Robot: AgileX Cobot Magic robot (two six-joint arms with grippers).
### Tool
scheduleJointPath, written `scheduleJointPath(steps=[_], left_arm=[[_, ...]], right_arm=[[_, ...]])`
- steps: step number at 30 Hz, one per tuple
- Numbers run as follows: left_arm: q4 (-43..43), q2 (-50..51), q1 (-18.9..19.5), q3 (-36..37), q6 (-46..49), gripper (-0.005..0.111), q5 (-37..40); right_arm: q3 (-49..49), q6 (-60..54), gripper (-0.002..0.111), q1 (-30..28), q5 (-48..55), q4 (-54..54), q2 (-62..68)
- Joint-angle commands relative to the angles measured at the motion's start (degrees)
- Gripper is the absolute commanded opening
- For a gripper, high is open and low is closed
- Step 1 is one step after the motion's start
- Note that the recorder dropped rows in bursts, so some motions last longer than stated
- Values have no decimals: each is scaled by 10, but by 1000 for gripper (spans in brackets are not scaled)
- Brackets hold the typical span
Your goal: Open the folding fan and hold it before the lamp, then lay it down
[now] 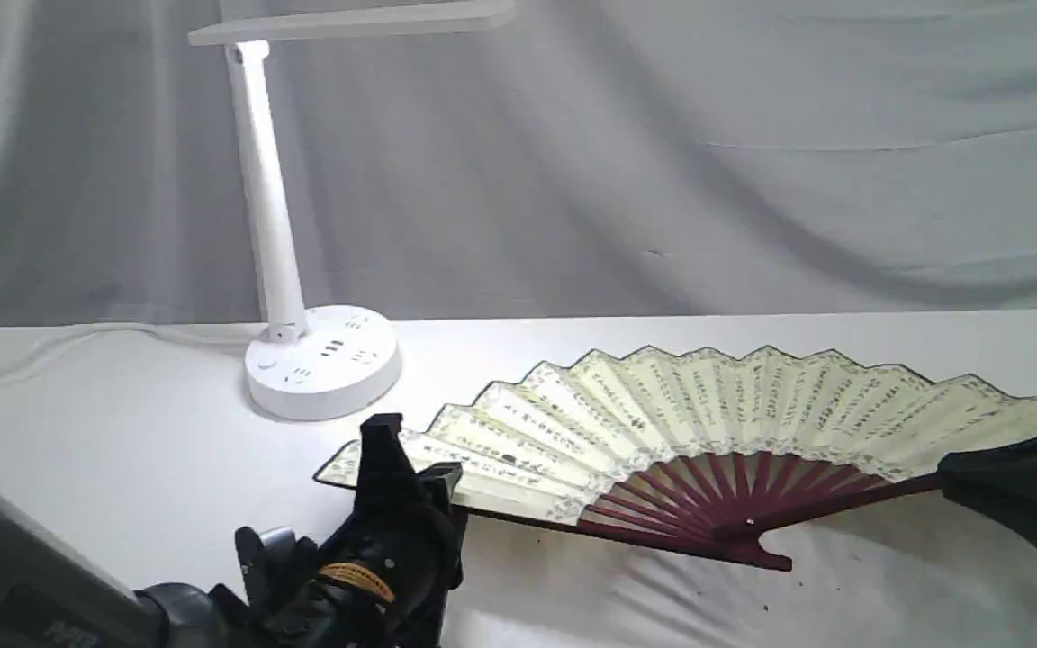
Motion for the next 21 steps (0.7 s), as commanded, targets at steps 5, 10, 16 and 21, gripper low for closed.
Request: scheduleJointPath(steps=[5, 10, 16, 21], left_arm=[[10, -8, -1, -4, 10, 56, -10], [35, -8, 6, -4, 11, 61, 14], [181, -8, 45, -4, 8, 61, 38], [296, -10, 88, -4, -17, 60, 47]], right_arm=[[3, -13, 28, -2, -13, -5, 0], [3, -11, 41, -2, -18, -5, 0], [3, -11, 58, -2, -39, -7, 0], [3, -11, 59, -2, -57, -8, 0]])
